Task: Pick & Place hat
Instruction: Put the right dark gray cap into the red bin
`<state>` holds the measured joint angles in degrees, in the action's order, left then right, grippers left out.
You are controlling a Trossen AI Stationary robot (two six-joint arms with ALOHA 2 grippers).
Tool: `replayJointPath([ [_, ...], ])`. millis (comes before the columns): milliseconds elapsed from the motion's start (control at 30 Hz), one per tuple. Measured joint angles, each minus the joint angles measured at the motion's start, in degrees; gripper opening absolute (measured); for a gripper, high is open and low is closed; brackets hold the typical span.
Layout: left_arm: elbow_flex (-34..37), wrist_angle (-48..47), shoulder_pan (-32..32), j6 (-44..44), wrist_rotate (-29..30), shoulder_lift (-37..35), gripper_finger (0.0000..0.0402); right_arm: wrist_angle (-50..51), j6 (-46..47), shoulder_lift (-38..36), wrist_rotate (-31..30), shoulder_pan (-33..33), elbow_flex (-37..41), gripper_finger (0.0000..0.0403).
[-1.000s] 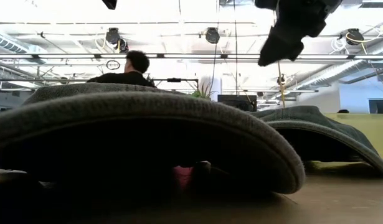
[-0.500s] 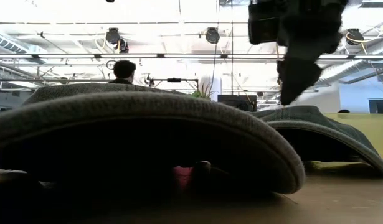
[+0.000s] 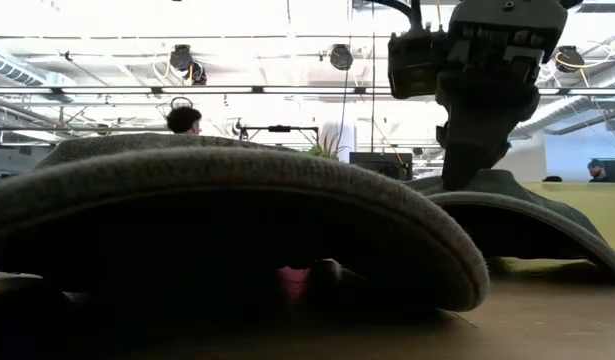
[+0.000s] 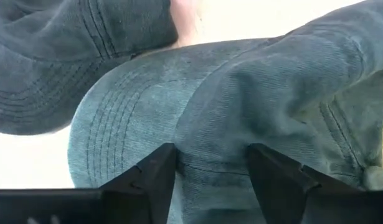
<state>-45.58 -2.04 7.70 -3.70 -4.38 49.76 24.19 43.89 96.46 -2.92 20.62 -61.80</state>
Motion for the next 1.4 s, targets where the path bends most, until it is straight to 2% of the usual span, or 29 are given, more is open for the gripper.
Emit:
replayJointPath([
  [433, 0.00, -2.40, 0.00, 0.95, 0.05, 0.00, 0.0031, 0.47, -0.56, -0.54, 0.22, 0.00, 0.02, 0.0093],
  [767, 0.00, -2.45, 0.00, 0.21, 3.10, 0.00, 0.0031, 0.70, 0.41, -0.54, 1.10, 0.00, 0.02, 0.0011],
  [1133, -0.02, -2.38, 0.00, -3.00, 3.17, 0.00, 0.0031, 0.46, -0.32, -3.10, 8.92, 0.13, 0.09, 0.0007],
  [1400, 0.00, -2.09, 0.00, -2.70, 4.85, 0.00, 0.0031, -0.01, -1.56, -10.54, 6.90, 2.05, 0.13, 0.0006],
])
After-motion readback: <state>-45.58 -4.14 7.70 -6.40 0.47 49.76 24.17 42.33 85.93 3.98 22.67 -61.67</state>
